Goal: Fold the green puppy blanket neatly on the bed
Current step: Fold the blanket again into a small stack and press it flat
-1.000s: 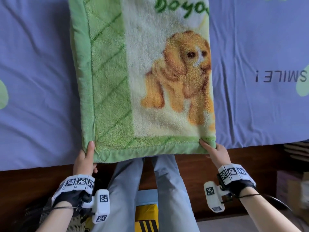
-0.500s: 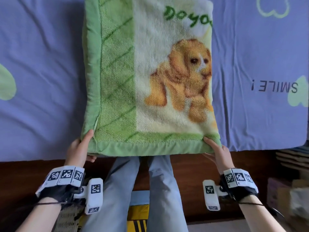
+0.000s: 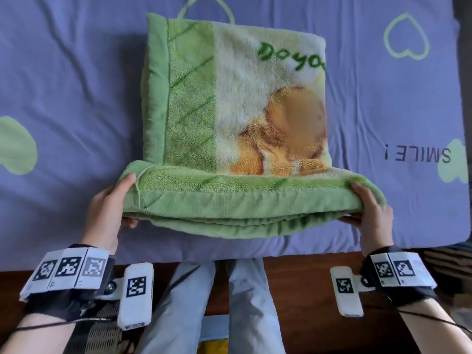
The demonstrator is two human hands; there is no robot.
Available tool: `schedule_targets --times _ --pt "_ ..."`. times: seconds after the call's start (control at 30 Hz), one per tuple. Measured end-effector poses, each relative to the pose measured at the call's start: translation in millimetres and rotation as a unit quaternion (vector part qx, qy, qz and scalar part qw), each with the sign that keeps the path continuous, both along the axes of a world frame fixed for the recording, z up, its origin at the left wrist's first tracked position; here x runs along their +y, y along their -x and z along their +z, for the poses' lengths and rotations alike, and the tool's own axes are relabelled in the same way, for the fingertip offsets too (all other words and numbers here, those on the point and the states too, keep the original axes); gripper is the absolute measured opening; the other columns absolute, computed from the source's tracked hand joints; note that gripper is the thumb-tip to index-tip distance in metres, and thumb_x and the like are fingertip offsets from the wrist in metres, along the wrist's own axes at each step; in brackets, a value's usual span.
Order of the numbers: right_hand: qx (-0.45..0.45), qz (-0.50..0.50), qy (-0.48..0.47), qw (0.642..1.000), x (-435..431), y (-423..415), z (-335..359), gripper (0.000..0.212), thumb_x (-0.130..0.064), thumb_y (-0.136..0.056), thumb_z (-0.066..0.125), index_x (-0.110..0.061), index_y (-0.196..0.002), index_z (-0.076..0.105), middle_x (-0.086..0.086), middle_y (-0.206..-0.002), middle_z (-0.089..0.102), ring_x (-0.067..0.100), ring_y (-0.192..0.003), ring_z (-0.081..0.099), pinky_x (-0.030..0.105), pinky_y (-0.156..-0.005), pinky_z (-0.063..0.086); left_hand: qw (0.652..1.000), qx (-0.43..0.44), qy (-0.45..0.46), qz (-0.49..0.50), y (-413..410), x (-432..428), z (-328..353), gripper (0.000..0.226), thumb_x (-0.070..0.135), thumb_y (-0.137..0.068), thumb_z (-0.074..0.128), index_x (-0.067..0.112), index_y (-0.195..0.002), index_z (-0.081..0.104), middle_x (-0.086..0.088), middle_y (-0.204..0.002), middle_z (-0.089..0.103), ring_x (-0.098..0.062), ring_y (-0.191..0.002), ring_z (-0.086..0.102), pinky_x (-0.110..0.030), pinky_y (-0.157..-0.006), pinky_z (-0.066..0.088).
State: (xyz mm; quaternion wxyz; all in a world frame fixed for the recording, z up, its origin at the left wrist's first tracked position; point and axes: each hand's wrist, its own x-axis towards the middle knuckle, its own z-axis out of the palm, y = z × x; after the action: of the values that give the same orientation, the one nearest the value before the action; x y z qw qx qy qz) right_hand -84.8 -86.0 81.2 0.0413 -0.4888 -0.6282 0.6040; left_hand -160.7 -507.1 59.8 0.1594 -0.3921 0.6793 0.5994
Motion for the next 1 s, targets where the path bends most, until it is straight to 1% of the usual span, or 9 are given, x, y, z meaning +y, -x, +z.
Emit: schedule_targets --times 0.13,0.23,0.33,0.6,0.7,0.8,0.87,0.93,1.0 --pt "0.034 -0.012 -0.013 0.999 -7.7 31.5 15.7 0.016 -0.034 -0.079 0.07 -0.018 -0.078 0.071 -0.004 -0.062 0.072 0.014 -0.063 0.072 0.028 -0.048 0.056 0.998 0.048 -0.035 0.024 17.7 2.4 17.4 0.029 0.041 -0.073 0.071 0.014 -0.079 0.061 -0.002 -0.056 0.06 -0.012 -0.037 0.052 -0.018 -0.033 0.035" --pt "0.052 -0.038 -0.011 0.998 -8.4 57.5 22.7 0.017 -0.033 -0.08 0.07 -0.016 -0.078 0.068 -0.004 -0.06 0.071 0.014 -0.063 0.071 0.029 -0.051 0.057 0.993 0.075 -0.058 0.065 34.3 9.0 26.6 0.03 0.033 -0.079 0.07 0.026 -0.096 0.047 0.002 -0.073 0.06 -0.008 -0.048 0.055 -0.017 -0.036 0.038" --pt "0.075 -0.079 0.003 0.994 -14.5 79.4 27.3 0.015 -0.029 -0.083 0.069 -0.015 -0.078 0.066 -0.004 -0.063 0.07 0.01 -0.065 0.071 0.03 -0.055 0.058 0.985 0.116 -0.099 0.077 54.4 16.2 34.6 0.025 0.027 -0.084 0.065 0.04 -0.09 0.045 0.013 -0.072 0.066 -0.001 -0.053 0.061 -0.016 -0.041 0.043" --pt "0.1 -0.12 0.053 0.986 -21.0 122.6 33.3 0.019 -0.026 -0.087 0.065 -0.009 -0.094 0.065 0.012 -0.096 0.068 0.014 -0.082 0.072 0.027 -0.065 0.058 0.97 0.154 -0.182 0.058 110.7 31.6 51.2 0.015 0.016 -0.093 0.052 0.031 -0.091 0.057 0.002 -0.092 0.064 -0.005 -0.06 0.062 -0.014 -0.043 0.041" --pt "0.092 -0.103 0.043 0.99 -17.7 145.2 41.1 0.018 -0.029 -0.085 0.065 -0.012 -0.092 0.066 0.009 -0.087 0.072 0.017 -0.08 0.073 0.028 -0.064 0.058 0.969 0.154 -0.181 0.063 132.9 36.9 52.9 0.013 0.017 -0.093 0.052 0.028 -0.089 0.058 0.002 -0.086 0.064 -0.007 -0.06 0.062 -0.015 -0.045 0.042" --pt "0.083 -0.084 0.034 0.992 -13.6 168.0 47.7 0.013 -0.027 -0.086 0.062 -0.016 -0.083 0.067 0.003 -0.065 0.073 0.019 -0.068 0.073 0.027 -0.058 0.058 0.969 0.15 -0.183 0.071 152.5 42.7 48.9 0.009 0.019 -0.093 0.053 0.027 -0.092 0.057 0.002 -0.089 0.065 -0.012 -0.074 0.063 -0.021 -0.059 0.045" --pt "0.076 -0.079 0.032 0.993 -9.0 183.5 47.4 0.014 -0.026 -0.086 0.061 -0.016 -0.078 0.068 0.004 -0.061 0.072 0.02 -0.065 0.073 0.028 -0.058 0.059 0.97 0.143 -0.182 0.073 163.9 46.4 45.0 0.011 0.021 -0.094 0.054 0.021 -0.104 0.057 -0.006 -0.104 0.065 -0.021 -0.092 0.061 -0.032 -0.074 0.044" --pt "0.073 -0.072 0.035 0.994 -6.8 200.6 47.3 0.015 -0.025 -0.087 0.061 -0.016 -0.076 0.067 0.005 -0.063 0.073 0.021 -0.067 0.073 0.031 -0.061 0.06 0.971 0.146 -0.176 0.073 178.5 49.3 47.5 0.026 0.023 -0.093 0.054 0.013 -0.118 0.053 -0.017 -0.118 0.059 -0.027 -0.102 0.056 -0.04 -0.084 0.04" --pt "0.064 -0.068 0.025 0.995 -3.0 219.7 46.3 0.015 -0.026 -0.086 0.061 -0.016 -0.079 0.068 0.008 -0.075 0.074 0.023 -0.078 0.074 0.035 -0.069 0.061 0.972 0.156 -0.161 0.067 197.7 54.6 52.1 0.026 0.023 -0.093 0.055 0.015 -0.117 0.05 -0.02 -0.12 0.057 -0.028 -0.103 0.056 -0.042 -0.086 0.04"
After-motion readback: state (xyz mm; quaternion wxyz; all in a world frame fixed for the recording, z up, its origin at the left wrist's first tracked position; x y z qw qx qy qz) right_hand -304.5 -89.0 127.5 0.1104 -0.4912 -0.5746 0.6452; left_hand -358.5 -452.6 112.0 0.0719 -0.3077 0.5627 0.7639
